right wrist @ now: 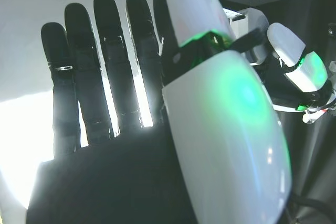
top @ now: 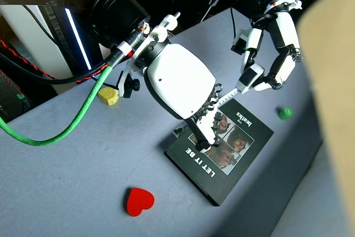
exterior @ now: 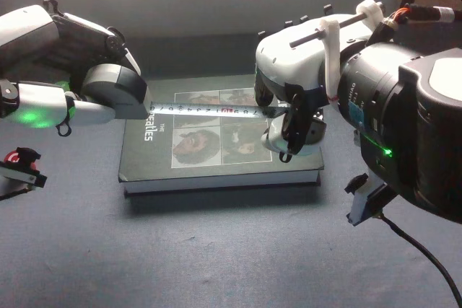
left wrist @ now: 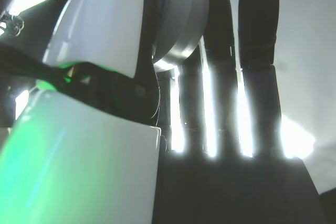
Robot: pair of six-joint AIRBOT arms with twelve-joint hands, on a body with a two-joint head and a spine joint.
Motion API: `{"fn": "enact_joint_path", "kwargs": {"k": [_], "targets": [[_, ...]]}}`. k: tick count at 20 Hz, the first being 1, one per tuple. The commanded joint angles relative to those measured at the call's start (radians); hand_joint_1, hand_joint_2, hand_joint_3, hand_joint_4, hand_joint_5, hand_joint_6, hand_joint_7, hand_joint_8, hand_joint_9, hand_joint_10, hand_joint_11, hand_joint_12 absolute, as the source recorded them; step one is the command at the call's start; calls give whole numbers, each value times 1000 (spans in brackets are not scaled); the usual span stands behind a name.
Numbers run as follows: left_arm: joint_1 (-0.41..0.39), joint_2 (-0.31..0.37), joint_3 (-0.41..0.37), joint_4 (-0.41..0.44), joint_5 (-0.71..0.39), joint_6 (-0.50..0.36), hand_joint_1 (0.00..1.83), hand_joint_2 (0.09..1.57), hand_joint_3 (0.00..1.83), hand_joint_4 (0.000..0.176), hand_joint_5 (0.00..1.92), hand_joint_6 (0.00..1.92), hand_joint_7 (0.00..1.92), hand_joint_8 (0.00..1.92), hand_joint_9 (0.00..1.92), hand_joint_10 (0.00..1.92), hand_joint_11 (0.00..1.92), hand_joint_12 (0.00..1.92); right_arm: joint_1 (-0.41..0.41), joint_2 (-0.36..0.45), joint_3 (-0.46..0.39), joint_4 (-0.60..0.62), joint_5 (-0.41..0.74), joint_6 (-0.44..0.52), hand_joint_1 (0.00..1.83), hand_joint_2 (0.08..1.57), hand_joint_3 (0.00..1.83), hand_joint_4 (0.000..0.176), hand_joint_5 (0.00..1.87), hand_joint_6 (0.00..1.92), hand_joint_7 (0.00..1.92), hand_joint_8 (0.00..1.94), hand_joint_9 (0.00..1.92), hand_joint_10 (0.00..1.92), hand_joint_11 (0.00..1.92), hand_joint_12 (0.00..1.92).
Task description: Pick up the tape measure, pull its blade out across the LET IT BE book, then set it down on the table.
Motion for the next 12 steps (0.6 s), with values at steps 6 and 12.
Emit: {"fn": "enact_joint_path", "kwargs": {"k": [6, 12], "targets": [[-12, 2, 3, -35, -112, -5, 1379, 1117, 0, 0, 919, 790, 971, 1047, 942, 1265, 875, 1141, -4, -1, -4, -97, -4, 12, 957, 1124, 0, 0, 742, 1, 787, 5, 724, 8, 355, 901], [-18, 1, 2, -56, -106, 14, 1380, 1118, 0, 0, 910, 800, 972, 1045, 943, 1263, 888, 1144, -19, -5, -2, -123, -2, 28, 945, 1129, 2, 0, 747, 2, 786, 2, 738, 11, 350, 904]]}}
